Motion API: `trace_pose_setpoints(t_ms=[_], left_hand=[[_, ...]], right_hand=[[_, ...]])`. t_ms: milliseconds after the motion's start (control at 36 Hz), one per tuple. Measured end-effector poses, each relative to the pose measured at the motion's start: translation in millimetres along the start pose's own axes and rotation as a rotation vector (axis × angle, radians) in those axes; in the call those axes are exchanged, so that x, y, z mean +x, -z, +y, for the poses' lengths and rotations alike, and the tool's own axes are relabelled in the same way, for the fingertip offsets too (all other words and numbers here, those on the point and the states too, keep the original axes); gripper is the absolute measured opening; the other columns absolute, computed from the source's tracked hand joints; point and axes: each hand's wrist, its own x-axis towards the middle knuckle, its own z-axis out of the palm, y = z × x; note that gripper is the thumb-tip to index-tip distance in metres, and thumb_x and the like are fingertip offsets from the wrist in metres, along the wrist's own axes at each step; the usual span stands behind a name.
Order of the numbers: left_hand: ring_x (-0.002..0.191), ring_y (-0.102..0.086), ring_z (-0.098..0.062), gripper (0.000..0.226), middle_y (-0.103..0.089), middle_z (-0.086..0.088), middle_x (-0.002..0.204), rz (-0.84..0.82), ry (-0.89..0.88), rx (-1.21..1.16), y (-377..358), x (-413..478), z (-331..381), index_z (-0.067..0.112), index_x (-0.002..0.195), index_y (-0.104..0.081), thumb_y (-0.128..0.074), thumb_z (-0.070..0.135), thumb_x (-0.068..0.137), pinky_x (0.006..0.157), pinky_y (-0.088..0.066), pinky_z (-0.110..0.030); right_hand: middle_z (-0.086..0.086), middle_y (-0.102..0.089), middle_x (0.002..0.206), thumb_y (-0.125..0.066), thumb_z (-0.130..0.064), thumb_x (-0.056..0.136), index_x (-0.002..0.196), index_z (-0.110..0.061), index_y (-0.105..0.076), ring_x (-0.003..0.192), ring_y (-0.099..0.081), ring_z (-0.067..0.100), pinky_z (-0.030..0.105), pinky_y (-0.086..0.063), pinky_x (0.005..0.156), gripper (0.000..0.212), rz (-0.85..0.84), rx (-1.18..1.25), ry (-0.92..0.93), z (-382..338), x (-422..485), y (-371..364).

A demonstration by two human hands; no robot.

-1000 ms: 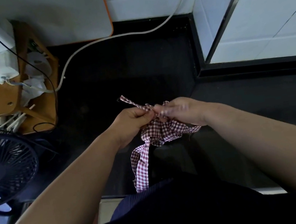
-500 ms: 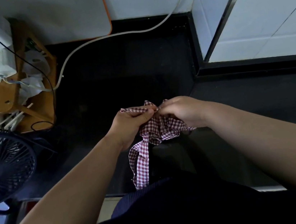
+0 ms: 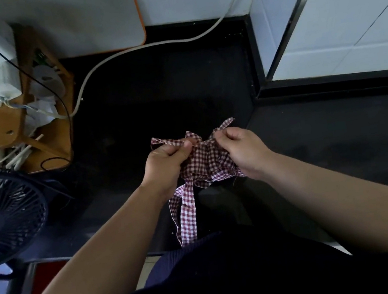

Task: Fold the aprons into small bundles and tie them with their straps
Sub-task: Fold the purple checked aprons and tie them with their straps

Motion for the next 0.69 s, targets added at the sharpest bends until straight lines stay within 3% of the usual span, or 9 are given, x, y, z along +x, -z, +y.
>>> trace_pose_setpoints(t_ms=[111, 194, 278, 361, 444, 528, 583, 639, 694], left_hand=[[0.092, -0.071, -0.024, 0.011, -0.075, -0.009, 0.091, 0.127, -0.028, 0.093, 13, -2, -9, 0.007, 0.087, -0.072, -0.063, 0.011, 0.091, 0.082, -0.056, -0.037], [0.086, -0.071, -0.021, 0.014, -0.074, -0.004, 0.081, 0.163, -0.059, 0.118, 13, -4, -12, 0.009, 0.085, -0.07, -0.059, 0.01, 0.094, 0.076, -0.055, -0.033], [0.084, -0.069, -0.02, 0.017, -0.073, -0.005, 0.084, 0.144, -0.098, 0.193, 10, -8, -10, 0.01, 0.089, -0.067, -0.052, 0.012, 0.098, 0.075, -0.056, -0.033], [0.084, -0.069, -0.017, 0.021, -0.073, -0.002, 0.09, 0.092, -0.164, 0.249, 7, -11, -2, 0.013, 0.091, -0.066, -0.047, 0.017, 0.101, 0.073, -0.057, -0.032], [0.07, -0.064, -0.002, 0.022, -0.069, 0.008, 0.076, 0.124, -0.277, 0.503, -1, -9, 6, 0.022, 0.081, -0.063, -0.051, 0.026, 0.099, 0.064, -0.051, -0.02], [0.063, -0.059, 0.003, 0.023, -0.066, 0.012, 0.068, 0.123, -0.347, 0.749, -11, -6, 10, 0.022, 0.078, -0.064, -0.055, 0.034, 0.096, 0.056, -0.043, -0.013], [0.069, -0.061, 0.001, 0.02, -0.067, 0.012, 0.072, 0.102, -0.348, 0.846, -15, -6, 13, 0.021, 0.085, -0.066, -0.057, 0.036, 0.095, 0.056, -0.043, -0.01], [0.074, -0.064, -0.004, 0.021, -0.069, 0.011, 0.073, 0.094, -0.35, 0.876, -16, -7, 15, 0.019, 0.086, -0.068, -0.059, 0.036, 0.093, 0.063, -0.048, -0.017], [0.077, -0.067, -0.012, 0.025, -0.071, 0.007, 0.075, 0.085, -0.355, 0.86, -16, -9, 16, 0.017, 0.082, -0.072, -0.06, 0.035, 0.093, 0.07, -0.052, -0.03]], right_hand=[[-0.001, -0.038, 0.055, -0.05, -0.022, 0.099, 0.06, -0.015, -0.038, 0.052, -0.038, 0.012, 0.031, -0.03, 0.056, 0.041, 0.156, -0.22, 0.024, 7, -2, 7], [-0.001, -0.036, 0.053, -0.05, -0.02, 0.098, 0.06, -0.014, -0.038, 0.052, -0.036, 0.013, 0.032, -0.03, 0.058, 0.041, 0.243, -0.196, -0.021, 13, -2, 3], [-0.001, -0.038, 0.055, -0.049, -0.021, 0.099, 0.061, -0.013, -0.039, 0.054, -0.039, 0.013, 0.031, -0.032, 0.057, 0.039, 0.264, -0.17, -0.014, 13, -4, -2], [0.0, -0.045, 0.057, -0.049, -0.022, 0.1, 0.065, -0.011, -0.047, 0.051, -0.041, 0.012, 0.028, -0.032, 0.051, 0.037, 0.136, -0.286, 0.149, 4, -13, 0], [0.011, -0.061, 0.071, -0.051, -0.021, 0.098, 0.077, -0.003, -0.059, 0.062, -0.055, 0.021, 0.032, -0.04, 0.057, 0.03, 0.024, -0.494, 0.402, -1, -17, 0], [-0.004, -0.05, 0.058, -0.054, -0.019, 0.097, 0.065, -0.021, -0.048, 0.054, -0.05, 0.005, 0.017, -0.035, 0.049, 0.033, -0.014, -0.637, 0.565, 3, -17, 0], [-0.005, -0.046, 0.055, -0.054, -0.016, 0.097, 0.065, -0.017, -0.048, 0.049, -0.046, 0.006, 0.014, -0.034, 0.048, 0.033, -0.018, -0.667, 0.624, 6, -16, 2], [-0.004, -0.044, 0.055, -0.054, -0.012, 0.097, 0.069, -0.003, -0.05, 0.045, -0.039, 0.005, 0.014, -0.034, 0.048, 0.029, -0.014, -0.686, 0.674, 9, -14, 4], [-0.015, -0.038, 0.06, -0.053, -0.009, 0.095, 0.069, -0.009, -0.047, 0.05, -0.038, 0.0, 0.009, -0.035, 0.053, 0.027, 0.003, -0.702, 0.755, 9, -11, 3]])
